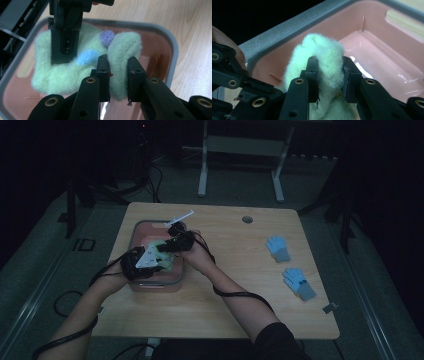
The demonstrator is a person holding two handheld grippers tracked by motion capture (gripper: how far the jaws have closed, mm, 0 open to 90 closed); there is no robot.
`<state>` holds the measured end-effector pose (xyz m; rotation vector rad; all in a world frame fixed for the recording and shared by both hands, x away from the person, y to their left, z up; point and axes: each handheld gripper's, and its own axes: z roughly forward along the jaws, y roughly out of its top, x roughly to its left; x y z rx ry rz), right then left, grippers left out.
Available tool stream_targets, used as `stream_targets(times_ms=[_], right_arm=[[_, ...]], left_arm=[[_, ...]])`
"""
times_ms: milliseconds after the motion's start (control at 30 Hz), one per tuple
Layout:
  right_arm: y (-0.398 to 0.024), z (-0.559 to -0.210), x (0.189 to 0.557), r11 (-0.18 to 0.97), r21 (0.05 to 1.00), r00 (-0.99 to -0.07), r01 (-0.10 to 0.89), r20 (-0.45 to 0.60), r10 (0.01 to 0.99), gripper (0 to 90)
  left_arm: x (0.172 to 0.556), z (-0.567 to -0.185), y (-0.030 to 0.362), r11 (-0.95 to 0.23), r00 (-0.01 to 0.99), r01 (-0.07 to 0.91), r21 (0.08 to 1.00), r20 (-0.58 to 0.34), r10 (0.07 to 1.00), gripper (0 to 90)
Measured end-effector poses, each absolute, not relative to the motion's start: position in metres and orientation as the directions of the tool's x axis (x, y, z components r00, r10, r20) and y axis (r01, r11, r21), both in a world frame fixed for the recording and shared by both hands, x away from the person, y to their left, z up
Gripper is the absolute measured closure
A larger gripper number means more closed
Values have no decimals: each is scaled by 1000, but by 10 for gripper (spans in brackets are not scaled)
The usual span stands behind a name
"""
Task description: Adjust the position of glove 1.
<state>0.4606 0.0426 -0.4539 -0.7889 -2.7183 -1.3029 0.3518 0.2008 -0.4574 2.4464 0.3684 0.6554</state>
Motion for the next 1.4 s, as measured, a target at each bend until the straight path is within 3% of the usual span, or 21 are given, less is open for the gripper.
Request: stream_targets(times_ms=[333, 533, 667, 767, 867, 1000, 1033, 1067, 1200, 1400], right_arm=[[52, -479, 472, 566, 670, -858, 481, 226, 461, 690], [53, -479, 470, 587, 649, -855, 484, 210, 474, 526], [46, -478, 468, 584, 655, -861, 479, 221, 458, 484], [40, -476, 467, 572, 664, -860, 481, 233, 453, 423], [32, -472, 464, 558, 682, -866, 473, 242, 438, 340], [24, -465, 461, 545, 706, -879, 453, 251, 406, 273], [22, -462, 459, 539, 714, -882, 448, 255, 395, 244], [14, -457, 456, 514, 739, -886, 436, 253, 388, 201], [2, -454, 452, 502, 760, -893, 413, 227, 390, 174], [-18, -451, 448, 520, 765, -904, 381, 190, 383, 164]], left_arm=[[375, -480, 196, -826, 880, 193, 529, 279, 385, 753], [388, -486, 193, -846, 887, 242, 475, 245, 391, 747], [390, -487, 192, -844, 886, 263, 468, 229, 404, 729], [392, -487, 192, -837, 881, 286, 468, 216, 422, 644], [393, -484, 194, -814, 864, 318, 486, 206, 460, 448], [394, -478, 197, -772, 829, 373, 515, 189, 527, 282], [394, -475, 199, -753, 818, 391, 529, 175, 548, 282], [393, -472, 200, -741, 805, 411, 530, 171, 569, 170], [389, -468, 202, -708, 777, 437, 554, 164, 608, 73], [379, -462, 198, -649, 752, 429, 628, 150, 642, 47]])
